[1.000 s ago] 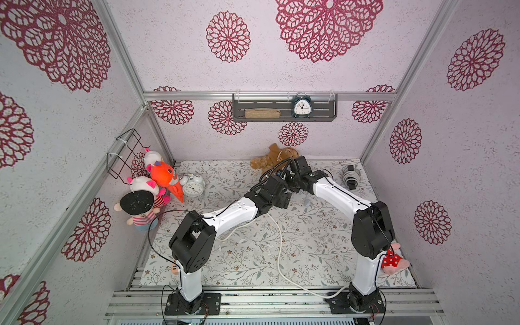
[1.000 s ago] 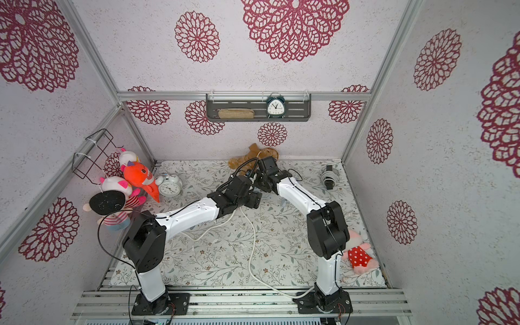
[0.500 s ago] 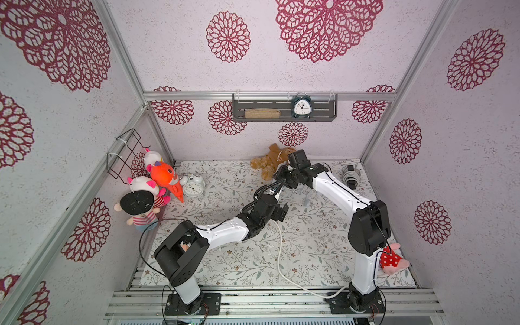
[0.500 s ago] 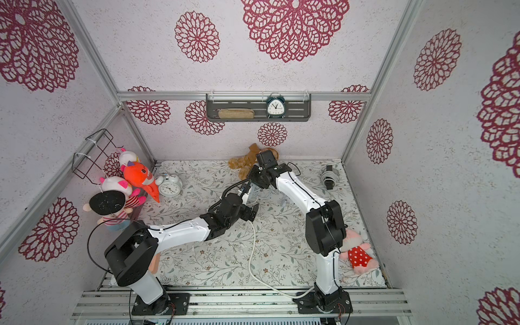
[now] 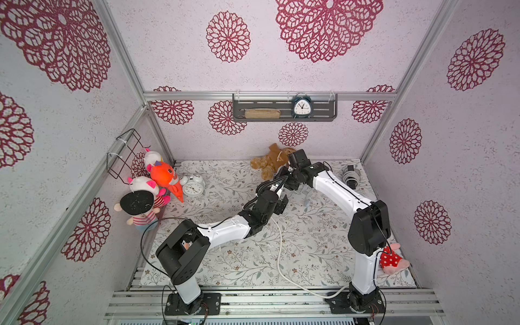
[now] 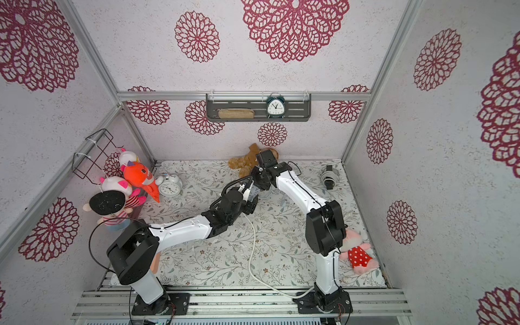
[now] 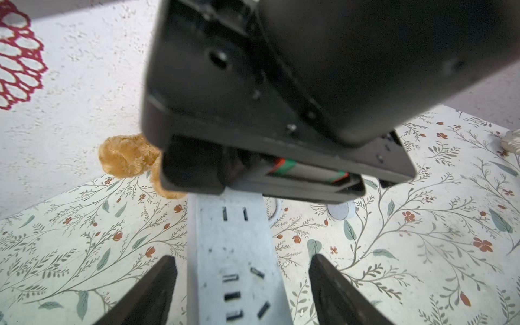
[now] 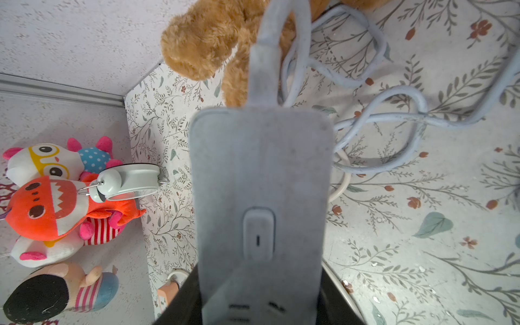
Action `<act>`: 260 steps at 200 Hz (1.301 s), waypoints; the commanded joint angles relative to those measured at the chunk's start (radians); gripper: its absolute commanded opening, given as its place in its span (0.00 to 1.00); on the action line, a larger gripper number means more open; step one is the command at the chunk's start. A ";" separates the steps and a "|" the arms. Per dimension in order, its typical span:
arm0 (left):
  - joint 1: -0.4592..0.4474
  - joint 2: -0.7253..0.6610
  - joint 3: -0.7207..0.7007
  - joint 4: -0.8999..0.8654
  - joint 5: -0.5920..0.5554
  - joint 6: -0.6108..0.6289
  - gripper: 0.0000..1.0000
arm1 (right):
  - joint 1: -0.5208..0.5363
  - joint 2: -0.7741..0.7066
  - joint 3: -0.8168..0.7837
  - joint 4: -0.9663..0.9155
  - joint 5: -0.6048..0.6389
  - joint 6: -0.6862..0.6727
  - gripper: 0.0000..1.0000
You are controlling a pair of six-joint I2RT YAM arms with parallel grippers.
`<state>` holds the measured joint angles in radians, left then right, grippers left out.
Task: Unwrap the cord wrapped around the power strip
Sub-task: Adjust the power strip.
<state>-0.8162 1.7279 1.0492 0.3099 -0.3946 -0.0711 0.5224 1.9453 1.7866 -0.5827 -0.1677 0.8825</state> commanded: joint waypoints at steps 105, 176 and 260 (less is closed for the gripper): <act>0.024 0.063 0.060 -0.046 0.034 0.005 0.64 | -0.002 -0.031 0.041 0.021 -0.042 -0.013 0.00; 0.026 0.076 0.068 -0.058 0.009 0.008 0.25 | -0.005 -0.040 0.030 0.043 -0.066 -0.006 0.00; 0.082 -0.027 -0.013 -0.049 0.075 -0.132 0.00 | -0.040 -0.077 -0.031 0.030 -0.071 -0.089 0.82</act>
<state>-0.7765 1.7569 1.0718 0.2615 -0.3691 -0.1314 0.5091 1.9480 1.7874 -0.5789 -0.2165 0.8474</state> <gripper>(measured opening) 0.525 0.788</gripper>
